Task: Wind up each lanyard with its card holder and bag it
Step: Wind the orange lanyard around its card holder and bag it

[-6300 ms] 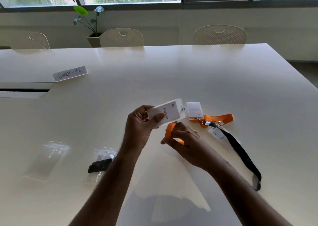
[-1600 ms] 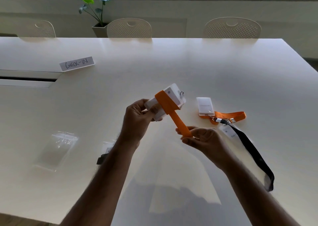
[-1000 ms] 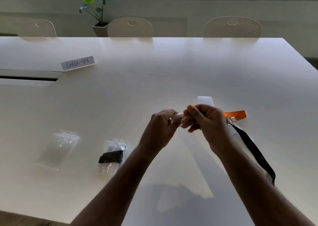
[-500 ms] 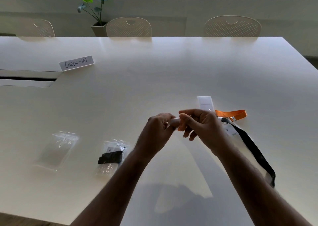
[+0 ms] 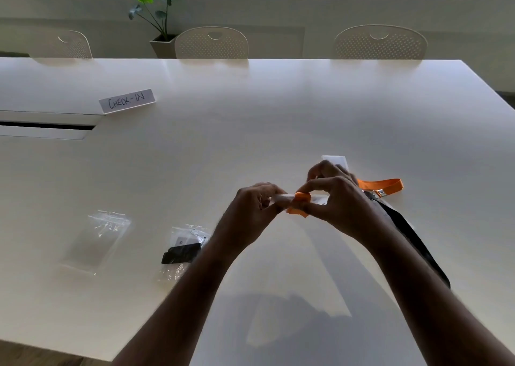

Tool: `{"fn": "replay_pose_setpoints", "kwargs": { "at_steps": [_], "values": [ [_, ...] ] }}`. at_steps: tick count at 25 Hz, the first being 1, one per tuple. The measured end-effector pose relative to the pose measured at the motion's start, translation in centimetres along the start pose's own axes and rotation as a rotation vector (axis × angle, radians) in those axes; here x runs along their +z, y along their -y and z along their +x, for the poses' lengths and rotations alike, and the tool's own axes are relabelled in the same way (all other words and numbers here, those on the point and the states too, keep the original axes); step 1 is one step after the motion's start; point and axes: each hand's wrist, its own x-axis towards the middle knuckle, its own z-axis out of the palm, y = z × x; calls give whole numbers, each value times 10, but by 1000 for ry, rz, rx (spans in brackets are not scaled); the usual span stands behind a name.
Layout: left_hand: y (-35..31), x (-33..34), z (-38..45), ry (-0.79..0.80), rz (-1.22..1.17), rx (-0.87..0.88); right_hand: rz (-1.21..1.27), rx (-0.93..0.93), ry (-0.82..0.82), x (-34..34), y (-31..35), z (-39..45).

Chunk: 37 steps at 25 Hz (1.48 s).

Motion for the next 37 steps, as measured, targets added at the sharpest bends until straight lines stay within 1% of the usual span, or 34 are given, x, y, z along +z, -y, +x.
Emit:
{"fn": "replay_pose_setpoints", "kwargs": {
  "at_steps": [2,4,7,9,11,13,16,19,22,25,28,30,32,35,37],
  "values": [
    [3,-2,-1,2,-83,-42,257,33,17,4,-6,-1],
    [7,-2,-2,7,-165,-100,415,110,16,11,-12,-2],
    [10,0,-4,0,-336,-169,612,204,-95,27,-15,-4],
    [12,0,-6,-21,-397,-199,683,244,-143,34,-15,-3],
    [15,-3,-9,-32,-389,-223,706,270,-161,44,-13,-4],
    [16,-7,-13,-29,-334,-232,766,302,-187,54,-9,-6],
    [19,-22,-21,-54,-273,-253,908,367,-180,71,-3,-8],
    [32,-44,-34,-141,-151,-275,988,425,-151,83,6,-7],
    [54,-75,-52,-292,111,-287,1013,451,-130,96,12,-5],
    [85,-112,-73,-406,445,-306,1006,470,-109,109,18,0],
    [113,-151,-97,-507,719,-434,1005,470,-87,121,26,6],
    [127,-171,-113,-544,829,-499,1008,468,-77,127,30,9],
    [138,-186,-126,-541,857,-567,1004,469,-65,131,35,12],
    [148,-195,-140,-475,788,-688,999,457,-52,136,42,14],
    [152,-194,-147,-449,761,-727,1001,455,-49,139,45,16]
  ]
}}
